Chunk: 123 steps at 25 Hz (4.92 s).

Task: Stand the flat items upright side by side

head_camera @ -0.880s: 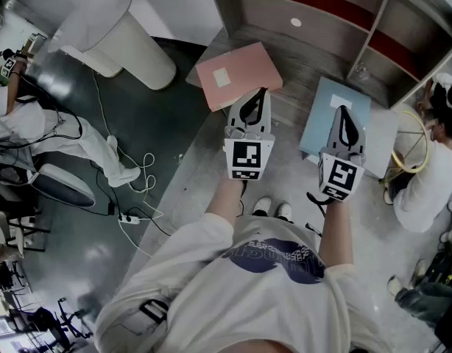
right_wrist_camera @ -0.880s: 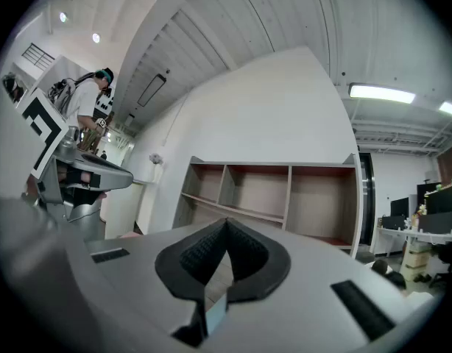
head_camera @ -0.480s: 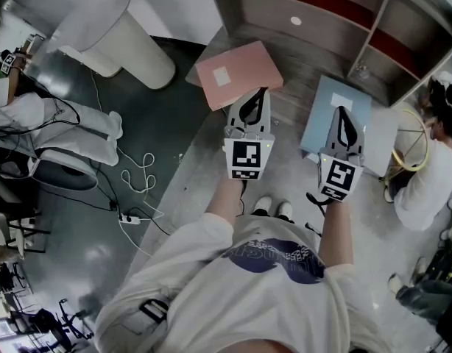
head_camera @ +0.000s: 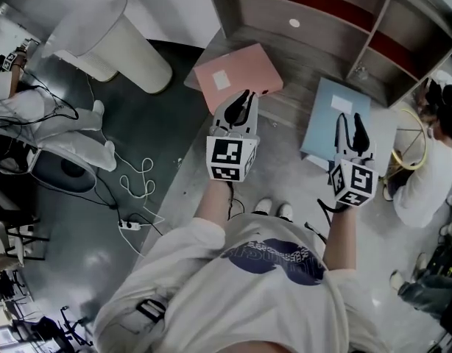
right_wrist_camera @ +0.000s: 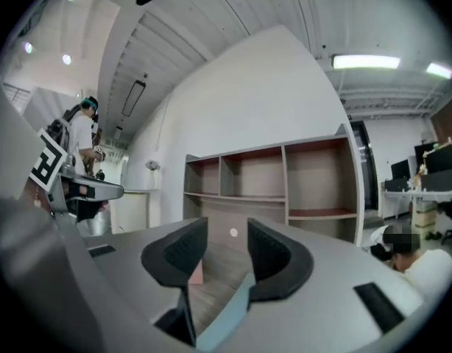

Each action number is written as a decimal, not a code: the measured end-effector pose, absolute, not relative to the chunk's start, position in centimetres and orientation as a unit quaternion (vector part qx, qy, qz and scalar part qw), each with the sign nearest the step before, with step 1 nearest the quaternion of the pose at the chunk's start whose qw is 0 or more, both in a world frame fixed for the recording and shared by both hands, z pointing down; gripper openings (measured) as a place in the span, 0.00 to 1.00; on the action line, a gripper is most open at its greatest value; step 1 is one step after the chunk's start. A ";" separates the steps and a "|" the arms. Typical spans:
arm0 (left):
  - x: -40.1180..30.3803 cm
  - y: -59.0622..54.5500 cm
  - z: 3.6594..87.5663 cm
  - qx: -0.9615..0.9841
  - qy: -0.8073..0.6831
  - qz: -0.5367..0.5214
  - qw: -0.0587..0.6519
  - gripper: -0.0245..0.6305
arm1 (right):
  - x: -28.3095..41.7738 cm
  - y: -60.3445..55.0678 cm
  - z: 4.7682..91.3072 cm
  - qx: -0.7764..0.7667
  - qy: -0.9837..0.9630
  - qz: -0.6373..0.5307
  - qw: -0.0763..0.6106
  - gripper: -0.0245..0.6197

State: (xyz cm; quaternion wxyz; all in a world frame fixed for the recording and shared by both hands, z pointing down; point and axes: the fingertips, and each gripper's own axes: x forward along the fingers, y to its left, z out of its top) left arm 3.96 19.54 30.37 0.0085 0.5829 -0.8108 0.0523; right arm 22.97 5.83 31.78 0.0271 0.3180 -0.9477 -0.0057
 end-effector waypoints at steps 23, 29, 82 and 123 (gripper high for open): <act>4.8 18.0 38.8 0.681 -0.714 0.103 0.124 0.32 | 32.5 2.4 38.3 0.374 -0.911 0.149 0.088 0.47; 6.3 16.5 42.2 0.666 -0.718 0.115 0.166 0.32 | 36.9 -0.7 43.7 0.375 -0.896 0.201 0.131 0.48; 18.7 8.8 65.3 0.652 -0.401 -0.076 0.638 0.52 | 30.7 -12.8 63.4 0.142 -0.815 0.436 0.355 0.54; 19.1 5.7 58.4 0.801 -0.348 0.116 0.474 0.51 | 31.6 -12.9 56.0 0.084 -0.888 0.401 0.208 0.47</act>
